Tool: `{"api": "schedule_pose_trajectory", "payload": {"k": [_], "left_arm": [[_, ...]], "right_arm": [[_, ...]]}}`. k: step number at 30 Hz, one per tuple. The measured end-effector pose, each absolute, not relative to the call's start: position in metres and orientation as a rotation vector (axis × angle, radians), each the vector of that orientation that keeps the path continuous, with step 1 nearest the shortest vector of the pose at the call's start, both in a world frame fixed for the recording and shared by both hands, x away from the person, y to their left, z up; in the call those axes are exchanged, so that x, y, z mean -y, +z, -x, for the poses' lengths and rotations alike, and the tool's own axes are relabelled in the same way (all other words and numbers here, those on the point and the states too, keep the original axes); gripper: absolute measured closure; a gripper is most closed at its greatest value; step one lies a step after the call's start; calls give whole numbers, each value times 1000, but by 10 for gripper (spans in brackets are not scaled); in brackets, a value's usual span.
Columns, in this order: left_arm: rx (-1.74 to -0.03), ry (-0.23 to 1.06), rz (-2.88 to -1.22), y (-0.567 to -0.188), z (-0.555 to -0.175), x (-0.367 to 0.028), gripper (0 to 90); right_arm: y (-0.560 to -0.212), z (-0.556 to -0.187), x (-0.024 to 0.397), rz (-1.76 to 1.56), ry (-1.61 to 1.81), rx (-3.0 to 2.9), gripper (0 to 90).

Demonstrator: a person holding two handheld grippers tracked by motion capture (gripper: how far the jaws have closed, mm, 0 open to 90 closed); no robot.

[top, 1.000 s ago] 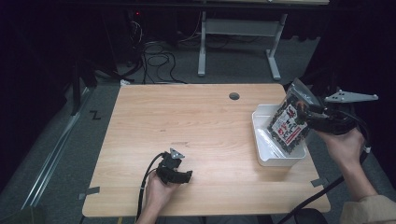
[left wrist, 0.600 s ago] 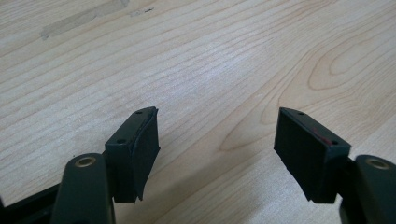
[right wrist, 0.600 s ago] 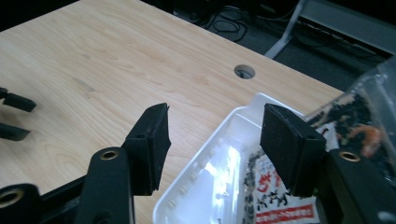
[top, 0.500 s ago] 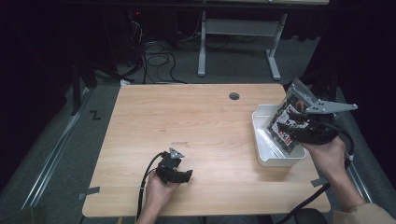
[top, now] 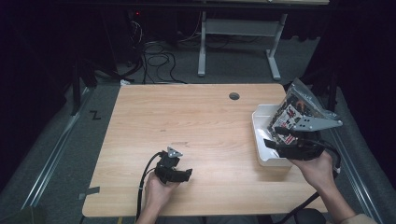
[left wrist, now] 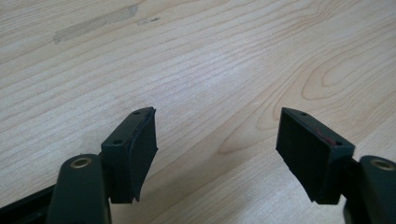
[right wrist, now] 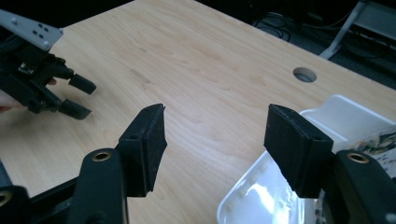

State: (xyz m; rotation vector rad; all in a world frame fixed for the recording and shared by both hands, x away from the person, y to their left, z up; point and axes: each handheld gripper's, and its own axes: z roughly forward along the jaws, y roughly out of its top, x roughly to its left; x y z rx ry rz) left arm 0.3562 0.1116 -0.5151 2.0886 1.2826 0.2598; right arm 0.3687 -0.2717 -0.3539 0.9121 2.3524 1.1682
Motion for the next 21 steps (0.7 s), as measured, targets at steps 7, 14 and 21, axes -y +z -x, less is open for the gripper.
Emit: {"api": "schedule_pose_trajectory", "payload": {"k": [7, 14, 21], "left_arm": [[-1280, 270, -2103, -515, -356, -111, 290], [-1278, 278, -2107, -516, -356, -112, 291], [-1263, 296, -2102, -515, -355, -112, 301]], "right_arm": [[-366, -359, 271, -921, 1221, -2366, 384], [-384, -350, 266, -922, 1228, -2412, 384], [-401, -346, 257, -908, 1214, -2449, 379]]}}
